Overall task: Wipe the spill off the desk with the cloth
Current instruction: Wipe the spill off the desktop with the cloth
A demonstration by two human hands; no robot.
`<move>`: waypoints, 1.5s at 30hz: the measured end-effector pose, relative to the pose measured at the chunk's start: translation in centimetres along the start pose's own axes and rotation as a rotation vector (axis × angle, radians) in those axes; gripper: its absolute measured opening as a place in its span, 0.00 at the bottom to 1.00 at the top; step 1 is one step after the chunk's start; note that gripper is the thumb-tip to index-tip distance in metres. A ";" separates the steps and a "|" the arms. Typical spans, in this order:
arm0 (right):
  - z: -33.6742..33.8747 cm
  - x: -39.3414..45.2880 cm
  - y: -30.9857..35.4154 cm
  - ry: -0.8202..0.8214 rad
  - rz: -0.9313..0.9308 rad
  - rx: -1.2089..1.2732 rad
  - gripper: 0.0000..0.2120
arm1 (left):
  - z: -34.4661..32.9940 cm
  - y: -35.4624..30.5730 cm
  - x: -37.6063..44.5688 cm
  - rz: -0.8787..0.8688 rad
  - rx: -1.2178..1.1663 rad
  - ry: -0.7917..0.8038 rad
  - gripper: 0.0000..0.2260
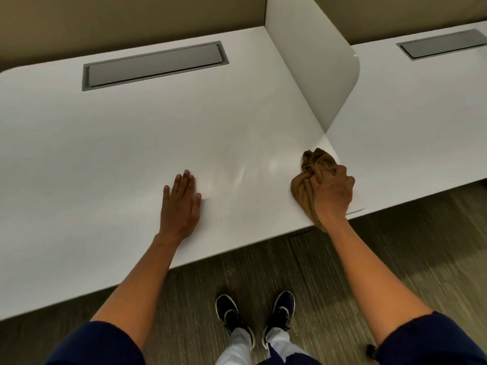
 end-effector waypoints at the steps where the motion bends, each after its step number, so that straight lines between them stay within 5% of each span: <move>1: -0.4 -0.2 0.4 0.006 0.003 0.012 0.15 | 0.0 0.1 0.0 -0.003 -0.013 0.000 0.29; 17: -9.2 -10.7 16.3 0.410 0.268 0.401 0.21 | 0.3 4.8 -1.8 0.084 0.169 0.036 0.30; 22: -10.2 -15.9 18.5 0.412 0.652 0.151 0.21 | 0.0 5.0 -1.8 0.110 0.191 0.040 0.28; 25: -10.2 -16.5 18.4 0.392 0.680 0.076 0.24 | -0.1 4.9 -1.8 0.117 0.189 0.044 0.28; 28: -10.3 -15.7 18.5 0.369 0.708 0.045 0.17 | 0.1 4.9 -1.8 0.121 0.193 0.040 0.28; 39: -6.6 -7.1 13.3 0.148 0.591 0.025 0.10 | 0.3 4.8 -2.0 0.113 0.209 0.031 0.26; 45: -1.9 -0.5 5.6 0.000 0.283 0.145 0.11 | 0.6 4.7 -2.1 0.109 0.194 0.018 0.25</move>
Point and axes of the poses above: each hand's wrist, its own x-axis towards the middle knuckle, its own z-axis out of the back of the hand, y = z × x, the point moved 5 cm from there along x, towards the middle knuckle, and after that the axes turned 14 degrees about x, right-handed, at the moved point
